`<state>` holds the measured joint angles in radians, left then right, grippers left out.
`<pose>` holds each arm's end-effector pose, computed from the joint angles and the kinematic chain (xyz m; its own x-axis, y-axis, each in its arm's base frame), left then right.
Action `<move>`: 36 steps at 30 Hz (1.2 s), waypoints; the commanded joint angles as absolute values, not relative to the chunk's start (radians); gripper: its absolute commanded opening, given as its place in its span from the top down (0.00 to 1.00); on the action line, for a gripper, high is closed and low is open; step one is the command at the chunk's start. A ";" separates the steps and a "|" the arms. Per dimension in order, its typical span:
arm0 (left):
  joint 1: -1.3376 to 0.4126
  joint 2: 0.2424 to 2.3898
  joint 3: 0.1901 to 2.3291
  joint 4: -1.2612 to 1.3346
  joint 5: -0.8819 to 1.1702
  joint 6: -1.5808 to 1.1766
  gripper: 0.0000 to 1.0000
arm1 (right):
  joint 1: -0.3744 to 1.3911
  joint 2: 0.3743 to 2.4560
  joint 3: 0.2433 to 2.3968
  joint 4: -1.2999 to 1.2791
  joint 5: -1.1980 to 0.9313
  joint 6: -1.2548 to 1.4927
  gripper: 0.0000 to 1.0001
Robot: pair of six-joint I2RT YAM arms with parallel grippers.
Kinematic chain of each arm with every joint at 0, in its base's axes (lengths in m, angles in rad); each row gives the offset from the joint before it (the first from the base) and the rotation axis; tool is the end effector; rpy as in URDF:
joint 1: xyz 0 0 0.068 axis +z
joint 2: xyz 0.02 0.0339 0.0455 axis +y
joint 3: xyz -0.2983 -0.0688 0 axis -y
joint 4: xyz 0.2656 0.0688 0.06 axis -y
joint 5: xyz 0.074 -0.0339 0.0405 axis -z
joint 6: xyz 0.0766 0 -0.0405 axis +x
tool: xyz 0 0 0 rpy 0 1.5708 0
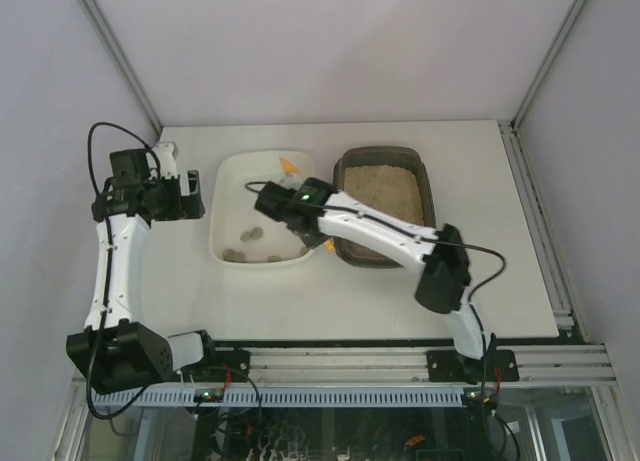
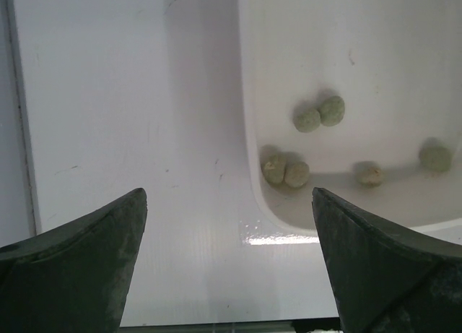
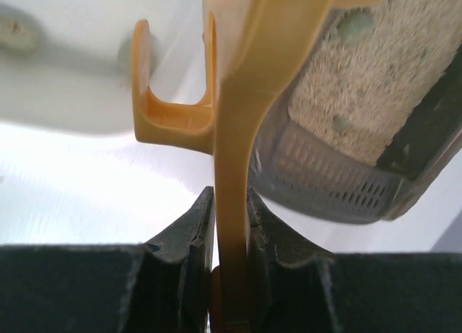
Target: Clean the litter box
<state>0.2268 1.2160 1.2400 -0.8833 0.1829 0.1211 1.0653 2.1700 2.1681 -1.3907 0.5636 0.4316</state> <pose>0.2740 0.0489 0.3465 -0.7453 -0.0501 -0.6648 -0.0155 0.9982 -0.0579 0.2675 0.3989 0.2828 -0.7231 -0.5762 -0.3809 -0.4308 0.8073 -0.4034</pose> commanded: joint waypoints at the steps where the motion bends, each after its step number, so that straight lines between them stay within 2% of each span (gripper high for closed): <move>1: 0.081 1.246 1.291 -0.829 0.089 0.049 0.00 | 0.925 1.808 1.945 -1.241 0.265 0.494 1.00; 7: -0.155 1.368 1.433 -0.795 0.061 -0.066 0.00 | 0.654 1.532 1.569 -1.262 0.011 0.551 1.00; 11: -0.231 1.456 1.544 -0.767 0.132 -0.159 0.00 | 0.513 1.470 1.427 -1.275 -0.134 0.551 1.00; 16: -0.248 1.518 1.627 -0.766 0.237 -0.262 0.00 | 0.404 1.539 1.411 -1.283 -0.311 0.509 1.00; 21: -0.247 1.482 1.574 -0.758 0.177 -0.215 0.00 | 0.373 1.660 1.420 -1.254 -0.469 0.479 1.00; 26: -0.247 1.433 1.508 -0.799 0.108 -0.139 0.00 | 0.366 1.777 1.463 -1.256 -0.485 0.458 1.00; 36: -0.246 1.341 1.375 -0.757 0.052 -0.090 0.00 | 0.368 1.864 1.477 -1.195 -0.541 0.477 1.00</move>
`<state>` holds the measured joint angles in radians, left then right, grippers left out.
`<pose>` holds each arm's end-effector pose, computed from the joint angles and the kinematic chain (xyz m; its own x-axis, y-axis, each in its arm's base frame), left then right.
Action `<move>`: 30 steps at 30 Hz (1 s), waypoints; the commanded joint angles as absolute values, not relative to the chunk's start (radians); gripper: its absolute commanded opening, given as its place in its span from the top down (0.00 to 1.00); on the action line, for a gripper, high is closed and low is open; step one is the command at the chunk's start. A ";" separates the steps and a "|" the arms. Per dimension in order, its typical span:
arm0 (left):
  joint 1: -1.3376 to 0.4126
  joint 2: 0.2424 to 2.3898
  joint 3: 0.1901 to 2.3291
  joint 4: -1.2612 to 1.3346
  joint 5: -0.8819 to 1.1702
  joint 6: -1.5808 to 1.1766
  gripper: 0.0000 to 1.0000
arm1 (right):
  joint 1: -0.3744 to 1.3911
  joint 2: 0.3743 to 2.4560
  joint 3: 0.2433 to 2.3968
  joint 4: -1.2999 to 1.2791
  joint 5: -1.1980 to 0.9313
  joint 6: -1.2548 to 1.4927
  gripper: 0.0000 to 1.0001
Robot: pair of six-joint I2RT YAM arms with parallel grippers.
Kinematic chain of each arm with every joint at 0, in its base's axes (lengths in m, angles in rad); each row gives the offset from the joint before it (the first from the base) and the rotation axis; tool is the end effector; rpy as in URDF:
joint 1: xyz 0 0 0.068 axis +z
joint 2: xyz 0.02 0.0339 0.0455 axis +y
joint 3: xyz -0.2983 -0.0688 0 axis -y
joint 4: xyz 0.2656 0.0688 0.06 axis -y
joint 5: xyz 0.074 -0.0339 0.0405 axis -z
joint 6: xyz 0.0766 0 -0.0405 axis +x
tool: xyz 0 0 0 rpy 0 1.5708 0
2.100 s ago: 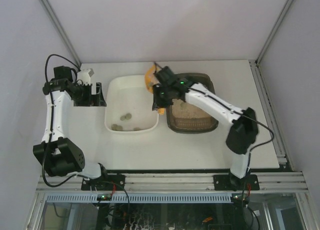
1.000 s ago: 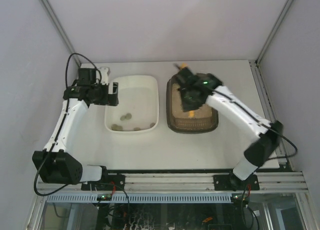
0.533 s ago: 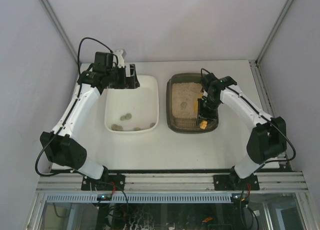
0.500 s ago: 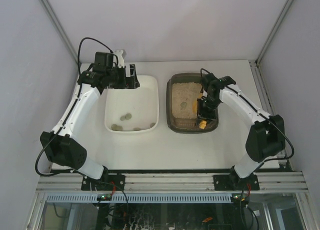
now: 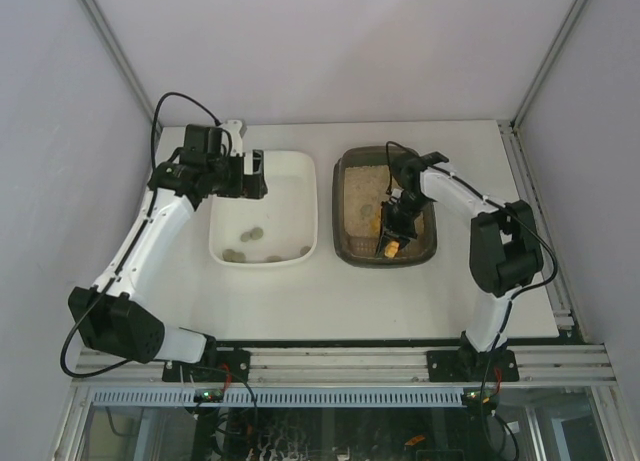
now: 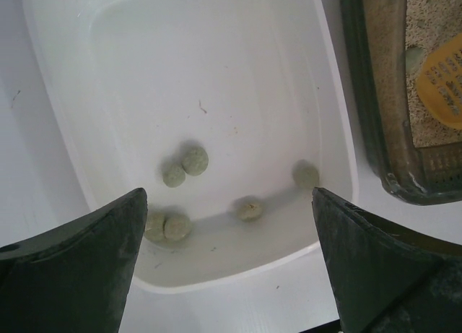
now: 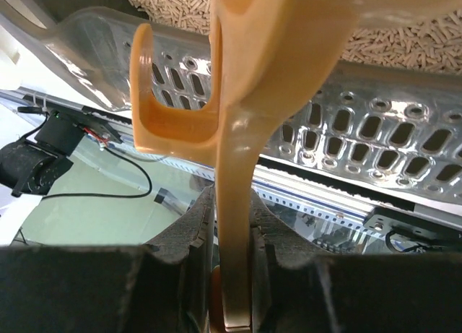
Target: Clean the litter box
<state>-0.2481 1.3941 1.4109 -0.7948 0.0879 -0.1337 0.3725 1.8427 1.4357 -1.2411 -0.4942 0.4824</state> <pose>0.3271 -0.0898 0.3661 -0.7150 0.0441 -0.6977 0.2118 0.9648 -0.1560 0.3192 0.1637 0.2098 -0.9555 0.0651 0.2878 0.1772 0.9065 0.3831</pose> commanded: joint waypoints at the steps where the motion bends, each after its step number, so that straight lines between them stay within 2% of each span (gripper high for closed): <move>1: -0.246 1.339 1.368 -0.756 0.050 -0.086 0.00 | 0.367 1.872 1.481 -1.184 -0.550 0.477 1.00; 12: -0.246 1.348 1.316 -0.752 0.046 -0.069 0.00 | 0.338 1.943 1.508 -1.034 -0.624 0.509 1.00; 16: -0.246 1.357 1.313 -0.752 0.042 -0.065 0.00 | 0.319 1.925 1.458 -0.941 -0.674 0.526 1.00; 30: -0.247 1.347 1.293 -0.764 0.055 -0.063 0.00 | 0.258 1.621 1.186 -0.808 -0.707 0.553 1.00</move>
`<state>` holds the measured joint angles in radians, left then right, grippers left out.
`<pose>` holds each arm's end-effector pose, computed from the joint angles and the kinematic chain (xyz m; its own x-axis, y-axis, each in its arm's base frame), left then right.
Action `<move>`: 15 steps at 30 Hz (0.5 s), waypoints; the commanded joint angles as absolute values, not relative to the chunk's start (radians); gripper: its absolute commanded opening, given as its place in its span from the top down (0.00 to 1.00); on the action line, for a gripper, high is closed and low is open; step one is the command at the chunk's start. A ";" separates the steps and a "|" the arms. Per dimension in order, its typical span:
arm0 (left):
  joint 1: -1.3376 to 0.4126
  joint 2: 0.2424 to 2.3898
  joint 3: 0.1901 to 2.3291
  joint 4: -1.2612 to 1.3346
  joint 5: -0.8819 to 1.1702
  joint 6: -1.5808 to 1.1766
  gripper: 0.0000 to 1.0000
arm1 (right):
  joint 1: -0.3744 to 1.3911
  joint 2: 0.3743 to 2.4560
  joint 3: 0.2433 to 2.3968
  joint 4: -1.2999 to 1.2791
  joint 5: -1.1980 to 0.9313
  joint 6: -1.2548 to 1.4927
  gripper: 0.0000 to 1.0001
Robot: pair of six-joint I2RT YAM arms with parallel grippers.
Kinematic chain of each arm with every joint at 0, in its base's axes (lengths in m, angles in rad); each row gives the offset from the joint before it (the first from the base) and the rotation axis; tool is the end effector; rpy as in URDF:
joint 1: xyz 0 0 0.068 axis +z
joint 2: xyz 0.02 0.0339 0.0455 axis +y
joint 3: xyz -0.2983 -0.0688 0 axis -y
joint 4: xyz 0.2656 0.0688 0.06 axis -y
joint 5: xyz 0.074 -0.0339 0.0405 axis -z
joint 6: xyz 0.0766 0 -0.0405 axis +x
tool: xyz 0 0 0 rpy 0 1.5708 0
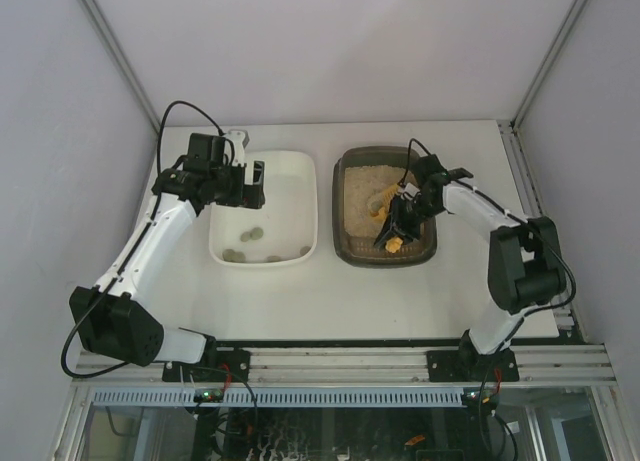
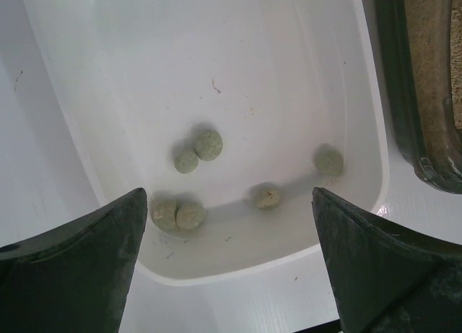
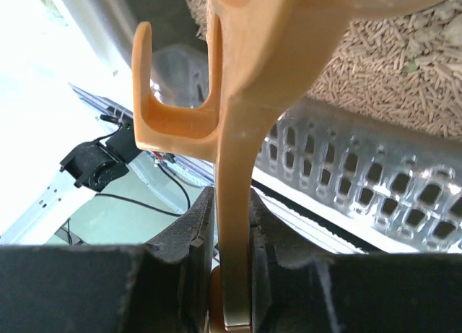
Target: Clean the litter box
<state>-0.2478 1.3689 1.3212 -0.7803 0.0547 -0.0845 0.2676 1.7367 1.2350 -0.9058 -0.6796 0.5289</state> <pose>0.3190 -0.0850 0.3422 -0.7352 0.0991 -0.6705 0.2195 0.9708 -0.0972 0.3274 0.1397 0.2008 -0.9751 0.1396 0.1725 0.2175 0.7560 0.6174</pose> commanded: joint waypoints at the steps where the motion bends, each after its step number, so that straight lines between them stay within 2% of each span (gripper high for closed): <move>1: -0.245 1.344 1.289 -0.764 0.058 -0.063 0.00 | 0.258 1.601 1.171 -0.796 -0.707 0.557 1.00; 10: -0.245 1.318 1.252 -0.755 0.047 -0.064 0.00 | 0.263 1.439 0.955 -0.513 -0.654 0.617 1.00; 15: -0.247 1.301 1.225 -0.746 0.036 -0.069 0.00 | 0.273 1.251 0.613 0.114 -0.674 0.791 1.00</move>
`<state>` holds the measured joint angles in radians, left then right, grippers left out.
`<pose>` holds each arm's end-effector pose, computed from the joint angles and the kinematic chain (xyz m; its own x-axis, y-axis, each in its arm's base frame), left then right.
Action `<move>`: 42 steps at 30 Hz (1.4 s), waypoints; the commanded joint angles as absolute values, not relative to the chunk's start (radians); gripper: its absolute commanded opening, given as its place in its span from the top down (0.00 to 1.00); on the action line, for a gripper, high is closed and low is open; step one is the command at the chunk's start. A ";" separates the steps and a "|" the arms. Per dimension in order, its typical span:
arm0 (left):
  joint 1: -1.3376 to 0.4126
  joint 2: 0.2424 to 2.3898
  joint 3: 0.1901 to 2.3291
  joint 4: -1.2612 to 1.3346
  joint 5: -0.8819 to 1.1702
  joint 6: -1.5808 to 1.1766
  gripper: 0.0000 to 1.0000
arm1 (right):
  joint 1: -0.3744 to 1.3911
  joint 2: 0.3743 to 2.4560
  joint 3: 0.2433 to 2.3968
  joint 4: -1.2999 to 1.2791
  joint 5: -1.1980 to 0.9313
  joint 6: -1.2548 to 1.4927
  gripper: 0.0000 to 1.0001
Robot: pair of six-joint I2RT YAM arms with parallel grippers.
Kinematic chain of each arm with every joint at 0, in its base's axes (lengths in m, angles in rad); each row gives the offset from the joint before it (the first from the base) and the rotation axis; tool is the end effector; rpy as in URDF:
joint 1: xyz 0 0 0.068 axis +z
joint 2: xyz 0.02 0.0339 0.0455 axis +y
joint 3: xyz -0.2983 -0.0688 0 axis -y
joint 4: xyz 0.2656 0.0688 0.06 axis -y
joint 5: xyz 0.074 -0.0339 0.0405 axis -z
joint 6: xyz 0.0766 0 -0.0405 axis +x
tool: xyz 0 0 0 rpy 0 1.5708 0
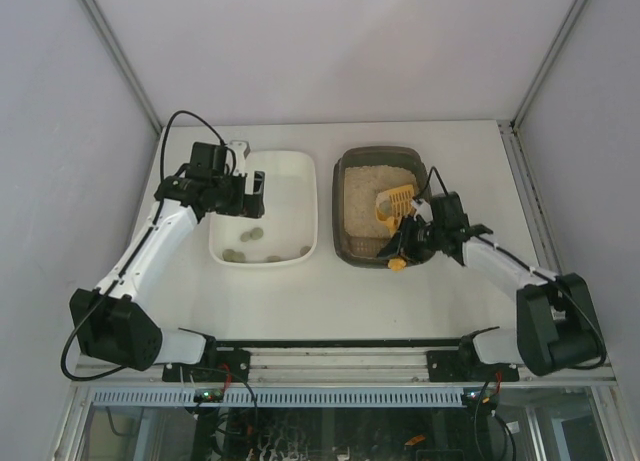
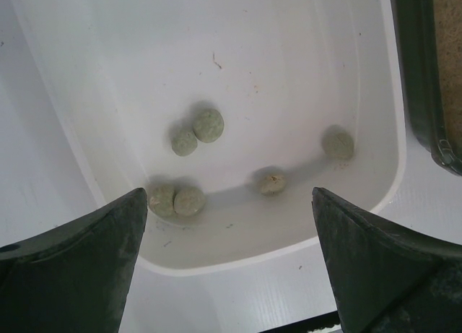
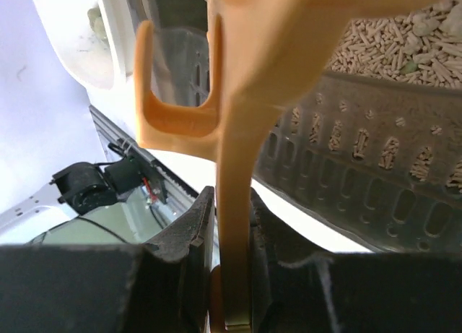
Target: Clean the litter box
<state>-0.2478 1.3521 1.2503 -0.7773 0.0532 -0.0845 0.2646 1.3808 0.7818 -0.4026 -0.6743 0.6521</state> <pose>0.3108 -0.0828 0.3215 -0.7674 0.1072 -0.6321 0.2138 0.9723 -0.0946 0.2664 0.1217 0.1935 -0.9673 0.2290 -0.1092 0.0729 0.6630 0.7451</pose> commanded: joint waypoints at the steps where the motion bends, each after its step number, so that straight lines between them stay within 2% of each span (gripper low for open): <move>1: -0.245 1.299 1.224 -0.747 0.036 -0.070 0.00 | 0.272 1.228 0.571 0.190 -0.662 0.818 1.00; 4: -0.246 1.298 1.219 -0.747 0.038 -0.073 0.00 | 0.284 1.216 0.503 0.317 -0.632 0.846 1.00; 11: -0.245 1.282 1.212 -0.747 0.041 -0.076 0.00 | 0.274 1.219 0.489 0.285 -0.581 0.842 1.00; 14: -0.246 1.277 1.205 -0.746 0.042 -0.078 0.00 | 0.280 1.258 0.498 0.331 -0.693 0.865 1.00; 16: -0.245 1.276 1.204 -0.747 0.044 -0.079 0.00 | 0.213 1.266 0.461 0.417 -0.732 0.938 1.00; 18: -0.245 1.272 1.201 -0.747 0.045 -0.080 0.00 | 0.197 1.262 0.452 0.415 -0.700 0.961 1.00; 22: -0.247 1.266 1.198 -0.747 0.043 -0.076 0.00 | 0.305 1.323 0.546 0.285 -0.726 0.880 1.00; 26: -0.246 1.266 1.198 -0.747 0.041 -0.073 0.00 | 0.238 1.296 0.537 0.315 -0.734 0.924 1.00; 31: -0.246 1.263 1.195 -0.747 0.048 -0.074 0.00 | 0.273 1.334 0.552 0.312 -0.767 0.933 1.00; 35: -0.246 1.261 1.193 -0.747 0.051 -0.074 0.00 | 0.222 1.319 0.509 0.404 -0.775 1.001 1.00; 39: -0.246 1.255 1.191 -0.750 0.061 -0.074 0.00 | 0.288 1.366 0.562 0.350 -0.792 0.959 1.00; 42: -0.245 1.244 1.183 -0.753 0.071 -0.056 0.00 | 0.262 1.392 0.538 0.489 -0.852 1.058 1.00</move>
